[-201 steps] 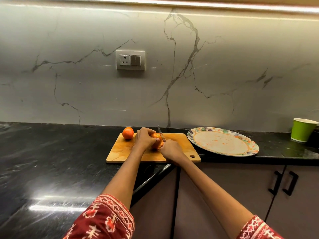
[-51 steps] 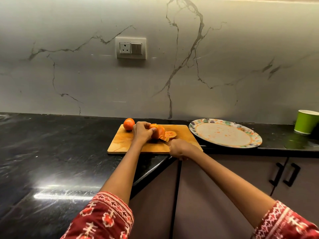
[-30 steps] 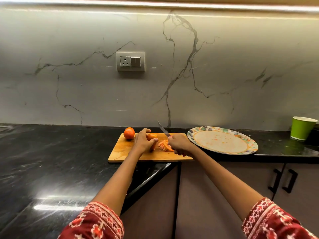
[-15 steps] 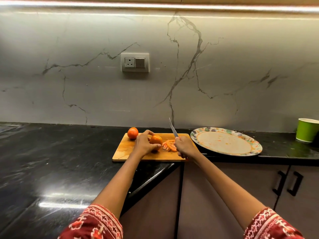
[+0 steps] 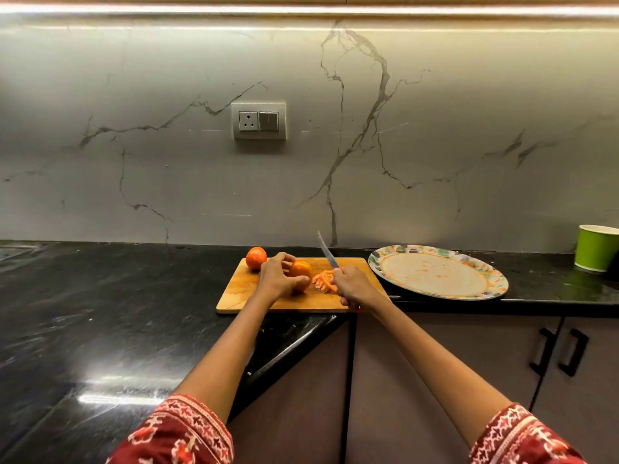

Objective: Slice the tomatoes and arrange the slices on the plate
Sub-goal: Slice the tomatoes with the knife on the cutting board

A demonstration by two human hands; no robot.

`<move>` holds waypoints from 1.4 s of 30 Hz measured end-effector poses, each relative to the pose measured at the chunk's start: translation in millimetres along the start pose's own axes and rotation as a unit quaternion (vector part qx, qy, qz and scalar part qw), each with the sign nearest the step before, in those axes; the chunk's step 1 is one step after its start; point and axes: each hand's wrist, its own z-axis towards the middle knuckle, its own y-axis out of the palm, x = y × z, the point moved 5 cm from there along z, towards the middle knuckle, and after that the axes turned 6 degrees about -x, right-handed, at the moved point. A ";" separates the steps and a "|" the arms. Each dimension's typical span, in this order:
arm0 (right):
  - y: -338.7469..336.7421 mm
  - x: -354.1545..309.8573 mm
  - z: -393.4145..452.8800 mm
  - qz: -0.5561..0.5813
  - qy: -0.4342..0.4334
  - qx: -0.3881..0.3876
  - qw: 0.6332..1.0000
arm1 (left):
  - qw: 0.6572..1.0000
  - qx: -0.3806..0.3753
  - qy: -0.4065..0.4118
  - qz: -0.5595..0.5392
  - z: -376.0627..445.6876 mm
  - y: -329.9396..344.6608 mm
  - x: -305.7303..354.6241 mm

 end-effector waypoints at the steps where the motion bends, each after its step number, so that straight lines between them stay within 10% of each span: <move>1: 2.9 -1.7 -1.0 -0.010 -0.007 -0.015 1.000 | 1.000 -0.011 -0.001 -0.008 -0.6 0.7 -0.1; 42: 34.2 -36.6 -27.6 -0.247 -0.021 0.016 0.969 | 0.996 0.038 -0.020 -0.079 -4.0 -1.8 -0.5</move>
